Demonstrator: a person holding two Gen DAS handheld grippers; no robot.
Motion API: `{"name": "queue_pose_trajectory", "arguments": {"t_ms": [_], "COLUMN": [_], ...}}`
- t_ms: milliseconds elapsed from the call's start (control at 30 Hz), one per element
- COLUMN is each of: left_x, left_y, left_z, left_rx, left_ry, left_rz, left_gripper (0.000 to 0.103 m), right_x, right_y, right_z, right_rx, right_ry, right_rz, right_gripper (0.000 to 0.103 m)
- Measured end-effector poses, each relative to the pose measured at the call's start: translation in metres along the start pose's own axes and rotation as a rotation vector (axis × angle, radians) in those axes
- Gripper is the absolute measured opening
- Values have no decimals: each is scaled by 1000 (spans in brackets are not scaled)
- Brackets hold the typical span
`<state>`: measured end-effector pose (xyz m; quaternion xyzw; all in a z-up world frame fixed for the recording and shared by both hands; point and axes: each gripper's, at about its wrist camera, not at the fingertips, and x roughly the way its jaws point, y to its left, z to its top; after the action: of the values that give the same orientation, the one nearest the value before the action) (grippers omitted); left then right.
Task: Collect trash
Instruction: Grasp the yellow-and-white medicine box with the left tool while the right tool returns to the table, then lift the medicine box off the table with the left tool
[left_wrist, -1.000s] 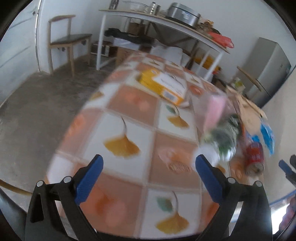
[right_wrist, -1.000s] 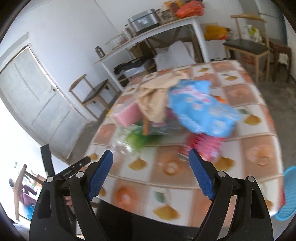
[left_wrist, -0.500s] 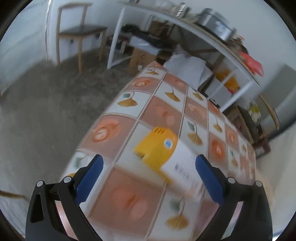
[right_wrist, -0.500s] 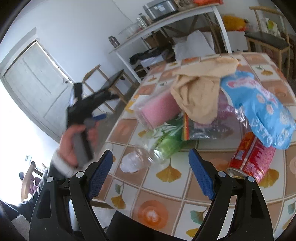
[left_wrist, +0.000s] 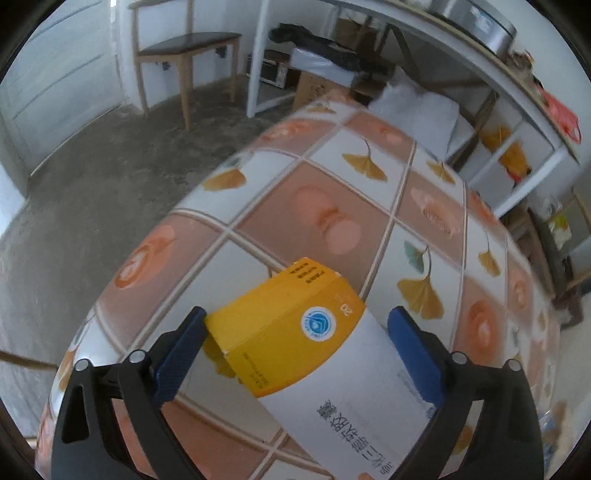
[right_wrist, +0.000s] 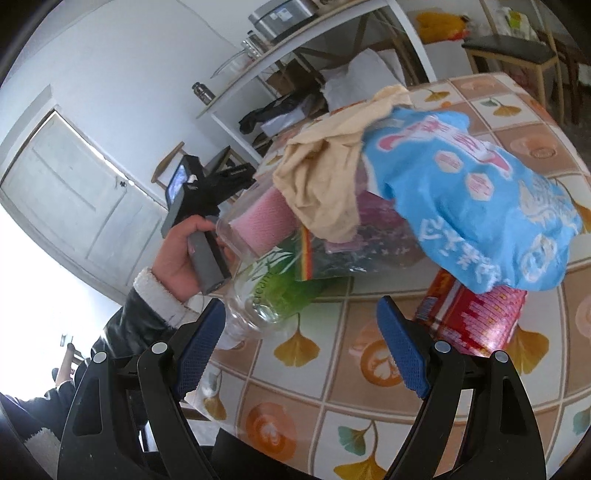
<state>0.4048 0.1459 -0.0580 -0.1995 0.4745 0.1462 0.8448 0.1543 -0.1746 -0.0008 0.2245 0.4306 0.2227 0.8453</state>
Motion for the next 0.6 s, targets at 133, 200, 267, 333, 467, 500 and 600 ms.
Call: {"name": "queue_pose_trajectory", "arguments": {"t_ms": [133,200,267,333,467,500,600], "left_x": [0,-1,-5,-9,-22,-26,-38], "left_y": [3,6,9,14,34,39,50], "left_z": [2,3,0,-2,-12,-16,-31], "left_rx": [79,150,248,332,460,493,585], "left_ry": [-2,6,-9,-28,-68,-80,-105], "left_rz": [-22,-51,-76,-105,-141,-147,-166], "left_gripper": [97,97,97,97,97,97,97], "right_x": [-5,-7,-11,-14,-20,-21,-23], "right_y": [-7,-8,-7,-9,-3,-3,-3], "right_z": [0,0,-1,0,-2,-2,-2], "right_rx": [9,17,10,-2,-41,-49,-53], "right_ry": [-9,-8,-12,-18,-35,-38,-46], "right_rz": [-2,-1,1,2,10,7,2], "right_gripper": [80,80,80,80,80,80,80]}}
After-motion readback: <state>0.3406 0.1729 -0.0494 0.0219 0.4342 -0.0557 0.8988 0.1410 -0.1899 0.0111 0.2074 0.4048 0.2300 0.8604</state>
